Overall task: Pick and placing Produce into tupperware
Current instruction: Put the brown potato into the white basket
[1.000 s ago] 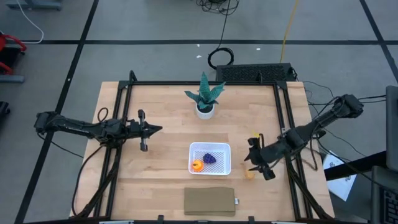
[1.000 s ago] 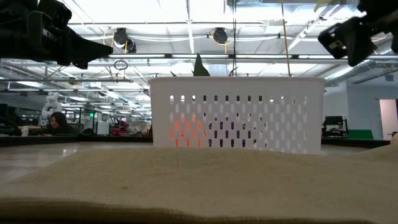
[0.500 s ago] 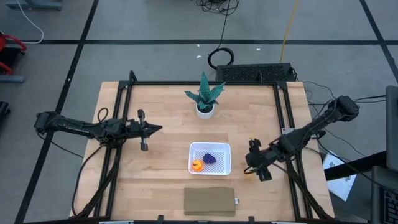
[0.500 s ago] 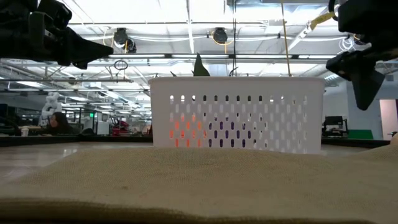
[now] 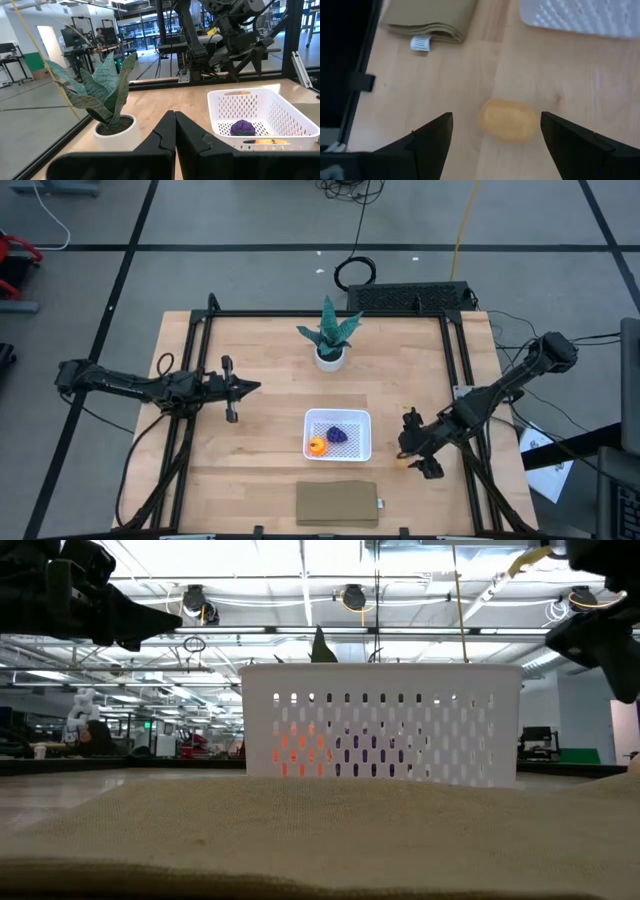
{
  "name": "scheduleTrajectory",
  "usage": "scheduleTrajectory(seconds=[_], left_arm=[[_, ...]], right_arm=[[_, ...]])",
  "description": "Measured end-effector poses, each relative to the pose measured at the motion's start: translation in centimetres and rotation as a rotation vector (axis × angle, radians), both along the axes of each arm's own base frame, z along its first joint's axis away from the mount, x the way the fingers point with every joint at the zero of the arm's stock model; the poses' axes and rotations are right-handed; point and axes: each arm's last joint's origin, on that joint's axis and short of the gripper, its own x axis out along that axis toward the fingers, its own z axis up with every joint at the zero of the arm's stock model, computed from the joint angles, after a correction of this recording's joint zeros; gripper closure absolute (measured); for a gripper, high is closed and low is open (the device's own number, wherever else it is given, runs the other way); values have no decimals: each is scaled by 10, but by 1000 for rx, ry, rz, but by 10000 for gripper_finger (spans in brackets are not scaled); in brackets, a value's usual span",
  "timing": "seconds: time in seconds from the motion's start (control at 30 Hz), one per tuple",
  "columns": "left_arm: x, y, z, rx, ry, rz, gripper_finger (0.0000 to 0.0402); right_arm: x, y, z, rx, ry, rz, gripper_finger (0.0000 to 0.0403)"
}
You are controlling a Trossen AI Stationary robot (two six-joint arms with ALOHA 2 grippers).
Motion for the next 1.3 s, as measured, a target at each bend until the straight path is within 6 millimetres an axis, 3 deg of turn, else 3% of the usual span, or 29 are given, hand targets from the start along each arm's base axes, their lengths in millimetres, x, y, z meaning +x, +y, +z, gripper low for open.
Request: scheduleTrajectory(seconds=[0.13, 0.43, 0.7, 1.3], left_arm=[[0, 0, 0, 0, 0, 0, 400], [0, 0, 0, 0, -1, 1, 401], [0, 0, 0, 0, -1, 1, 401], [0, 0, 0, 1, -1, 1, 401]], right_arm=[[-1, 3, 1, -34, -44, 100, 109], [-5, 10, 1, -214, -184, 519, 109], [-2, 10, -4, -340, -223, 618, 109], [5, 15, -25, -385, -132, 681, 108]])
